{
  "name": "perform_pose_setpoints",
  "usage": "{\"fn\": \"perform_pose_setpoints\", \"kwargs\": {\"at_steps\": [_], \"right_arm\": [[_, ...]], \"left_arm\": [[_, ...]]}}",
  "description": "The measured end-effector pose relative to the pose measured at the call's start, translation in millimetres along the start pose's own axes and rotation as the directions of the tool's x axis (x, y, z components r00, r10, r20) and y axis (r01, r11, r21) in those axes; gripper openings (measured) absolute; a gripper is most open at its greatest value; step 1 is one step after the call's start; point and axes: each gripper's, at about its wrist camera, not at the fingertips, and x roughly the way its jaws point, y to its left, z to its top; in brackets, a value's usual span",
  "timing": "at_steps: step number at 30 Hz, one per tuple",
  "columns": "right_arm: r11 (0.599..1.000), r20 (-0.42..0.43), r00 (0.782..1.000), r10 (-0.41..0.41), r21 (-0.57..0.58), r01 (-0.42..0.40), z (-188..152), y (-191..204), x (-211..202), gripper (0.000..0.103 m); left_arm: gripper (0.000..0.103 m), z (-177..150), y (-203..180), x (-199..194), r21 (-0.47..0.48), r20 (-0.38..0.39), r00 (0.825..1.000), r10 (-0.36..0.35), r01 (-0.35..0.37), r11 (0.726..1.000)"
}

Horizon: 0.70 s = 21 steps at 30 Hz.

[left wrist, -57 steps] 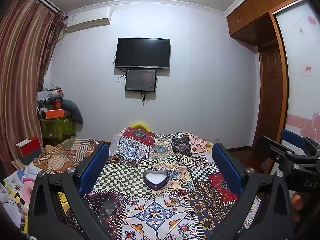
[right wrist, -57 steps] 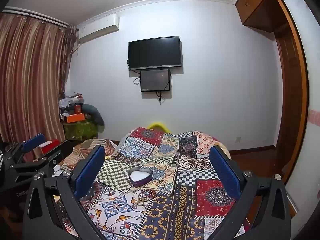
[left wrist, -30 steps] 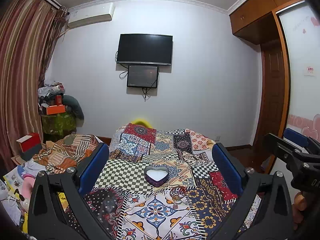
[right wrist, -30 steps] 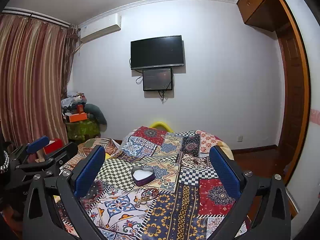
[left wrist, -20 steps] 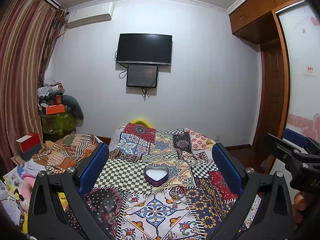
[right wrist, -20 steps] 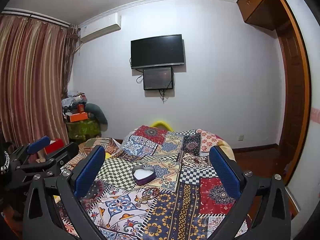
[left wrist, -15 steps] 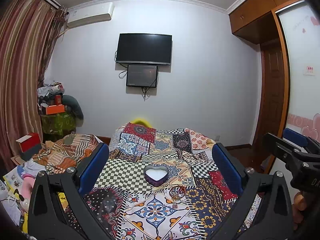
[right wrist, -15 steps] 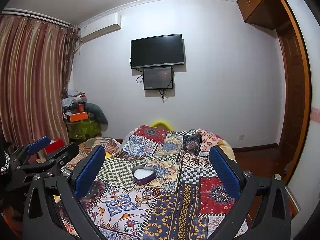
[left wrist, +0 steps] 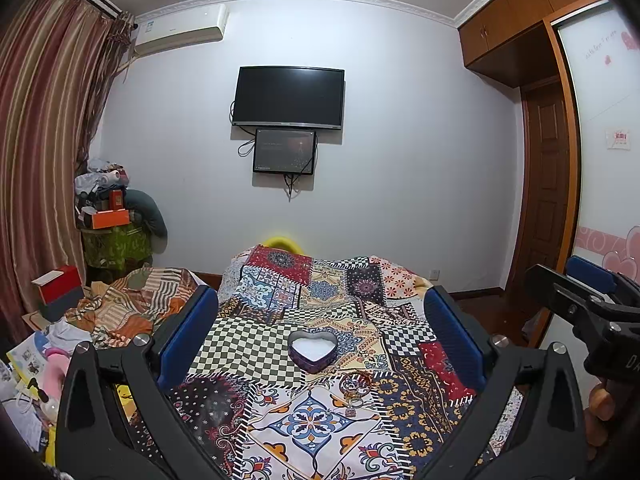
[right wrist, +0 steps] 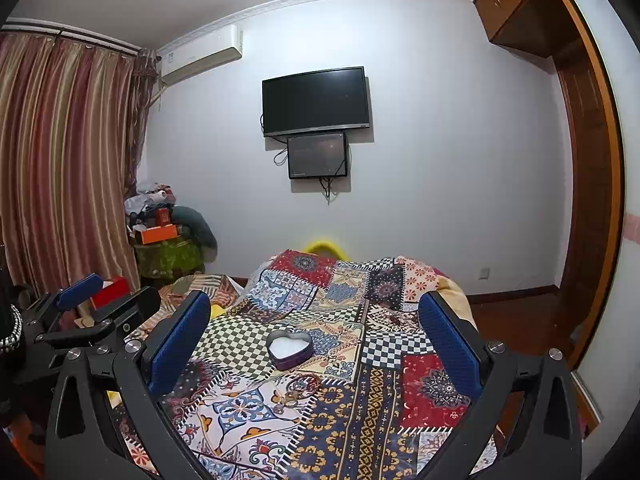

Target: Organize jewelry

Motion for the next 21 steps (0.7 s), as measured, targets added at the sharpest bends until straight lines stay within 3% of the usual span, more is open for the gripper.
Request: {"fn": "perform_pose_setpoints", "kwargs": {"at_steps": [21], "right_arm": [[1.0, -0.013, 1.0, 0.001, 0.005, -0.001, -2.0, -1.0, 3.2, 0.103]], "left_arm": [[0.103, -5.9, -0.4, 3.9, -0.002, -0.007, 1.0, -0.004, 0.004, 1.0]]}}
